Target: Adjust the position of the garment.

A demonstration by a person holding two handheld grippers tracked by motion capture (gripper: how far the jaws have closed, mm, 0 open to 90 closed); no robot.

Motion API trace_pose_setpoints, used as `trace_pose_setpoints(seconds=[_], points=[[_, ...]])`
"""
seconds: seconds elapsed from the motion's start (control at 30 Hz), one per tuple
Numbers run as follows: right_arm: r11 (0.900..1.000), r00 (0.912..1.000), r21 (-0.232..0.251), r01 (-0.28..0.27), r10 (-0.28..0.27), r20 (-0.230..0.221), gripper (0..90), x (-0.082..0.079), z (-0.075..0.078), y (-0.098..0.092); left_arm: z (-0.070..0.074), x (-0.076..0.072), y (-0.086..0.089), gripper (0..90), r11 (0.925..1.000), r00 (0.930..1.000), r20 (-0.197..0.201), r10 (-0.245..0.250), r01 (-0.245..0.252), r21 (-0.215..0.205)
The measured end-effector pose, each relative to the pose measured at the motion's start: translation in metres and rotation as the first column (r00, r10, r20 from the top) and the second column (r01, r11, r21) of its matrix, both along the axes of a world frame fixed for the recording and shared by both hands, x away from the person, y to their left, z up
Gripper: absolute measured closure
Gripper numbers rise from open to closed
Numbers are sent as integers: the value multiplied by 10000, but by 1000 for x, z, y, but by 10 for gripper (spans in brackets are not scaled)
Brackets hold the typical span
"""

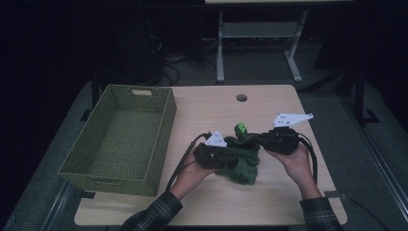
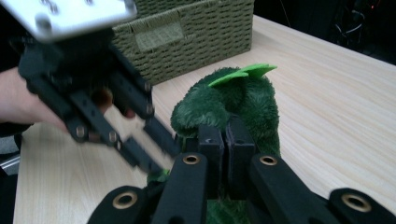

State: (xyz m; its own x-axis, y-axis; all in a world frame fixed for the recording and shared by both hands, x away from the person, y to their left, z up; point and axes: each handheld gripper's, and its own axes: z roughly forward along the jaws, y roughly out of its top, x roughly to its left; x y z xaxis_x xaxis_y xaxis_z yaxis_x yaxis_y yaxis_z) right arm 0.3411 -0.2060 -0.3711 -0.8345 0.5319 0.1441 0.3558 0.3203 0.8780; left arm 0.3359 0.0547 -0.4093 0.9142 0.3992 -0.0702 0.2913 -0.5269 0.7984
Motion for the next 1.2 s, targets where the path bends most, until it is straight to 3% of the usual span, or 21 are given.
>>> trace_pose_setpoints(seconds=[0.1,0.23,0.4,0.47,0.5,0.57,0.63,0.9,1.1,1.2], points=[[10000,10000,42,-13,13,86,878,0,2,0,10,7,5,660,9986,9974,515,513,-508,-111],[10000,10000,88,-42,42,83,878,-1,3,2,17,22,3,583,9959,9933,721,904,-905,-18],[9999,10000,118,-44,43,61,878,0,4,2,15,34,-11,514,9976,9945,828,638,-659,226],[9998,10000,196,-62,61,54,878,1,4,1,11,36,-15,536,9965,9946,907,502,-559,617],[9998,10000,187,-77,76,56,877,0,4,2,10,36,-16,638,9966,9956,869,359,-421,702],[9998,9999,200,-93,92,67,877,-1,5,1,9,34,-14,815,9970,9961,809,355,-409,655],[9998,9999,186,-83,80,134,877,-3,5,0,10,31,-8,869,9984,9971,647,393,-418,388],[9999,9999,87,-79,78,72,875,-18,0,-10,11,5,17,873,9995,9979,606,247,-235,-198],[9994,9998,-311,-167,163,-114,873,-40,-13,-13,0,-11,21,870,9997,9979,641,-110,123,-207],[9987,9994,-447,-229,217,-271,872,-50,-22,-13,-6,-16,22,869,9995,9981,530,-304,304,16]])
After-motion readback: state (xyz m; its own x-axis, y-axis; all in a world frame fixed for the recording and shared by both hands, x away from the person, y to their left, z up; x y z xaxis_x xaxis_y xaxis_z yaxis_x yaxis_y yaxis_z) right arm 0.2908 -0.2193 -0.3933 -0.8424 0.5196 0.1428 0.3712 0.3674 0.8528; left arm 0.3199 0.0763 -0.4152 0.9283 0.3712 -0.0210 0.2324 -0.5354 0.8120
